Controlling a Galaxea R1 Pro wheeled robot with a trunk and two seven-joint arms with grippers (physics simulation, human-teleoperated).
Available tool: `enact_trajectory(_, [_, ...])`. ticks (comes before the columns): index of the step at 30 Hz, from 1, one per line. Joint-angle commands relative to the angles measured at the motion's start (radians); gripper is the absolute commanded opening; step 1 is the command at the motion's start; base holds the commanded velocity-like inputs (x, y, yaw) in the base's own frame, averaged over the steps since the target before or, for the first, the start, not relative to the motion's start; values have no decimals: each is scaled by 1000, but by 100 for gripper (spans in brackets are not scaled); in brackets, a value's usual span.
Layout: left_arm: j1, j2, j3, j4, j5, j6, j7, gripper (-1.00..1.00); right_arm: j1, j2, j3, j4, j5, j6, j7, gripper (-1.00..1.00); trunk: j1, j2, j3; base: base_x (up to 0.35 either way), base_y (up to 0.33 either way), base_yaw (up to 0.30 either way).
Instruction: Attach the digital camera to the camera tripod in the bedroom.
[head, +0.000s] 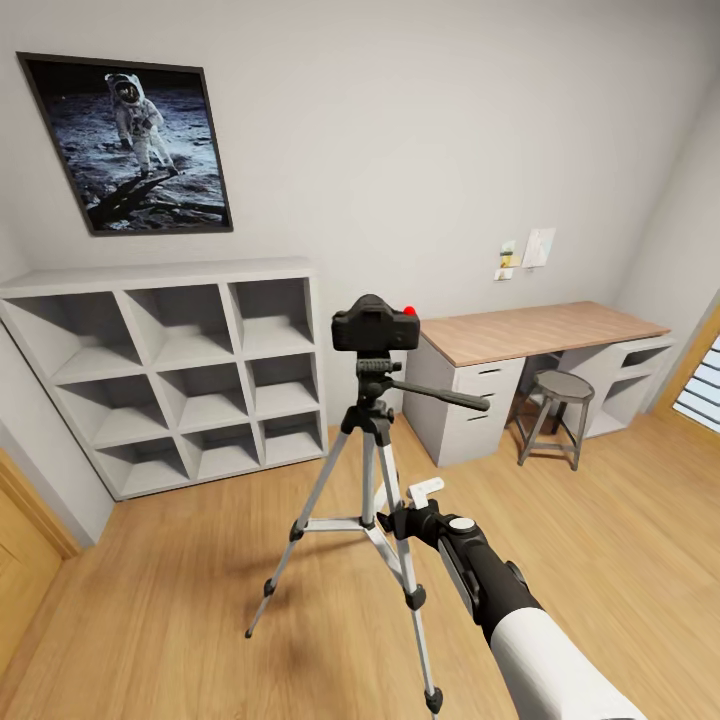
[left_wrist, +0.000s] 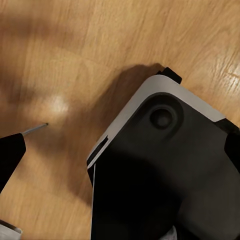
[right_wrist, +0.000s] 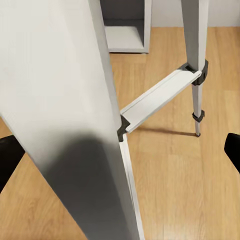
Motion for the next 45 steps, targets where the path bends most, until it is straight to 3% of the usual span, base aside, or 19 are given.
enact_trajectory(1, [-1, 0, -8, 0, 8, -1, 2, 100, -1, 0, -1, -2, 10, 5, 5, 100, 1, -2, -2, 0, 0, 0])
enact_trajectory(13, [-1, -3, -9, 0, 8, -1, 3, 100, -1, 0, -1, -2, 10, 6, 5, 100, 1, -2, -2, -105, 0, 0])
enact_trajectory(45, [-1, -6, -10, -1, 7, 1, 1, 100, -1, -6, -3, -11, 15, 7, -1, 100, 1, -2, -2, -325, 0, 0])
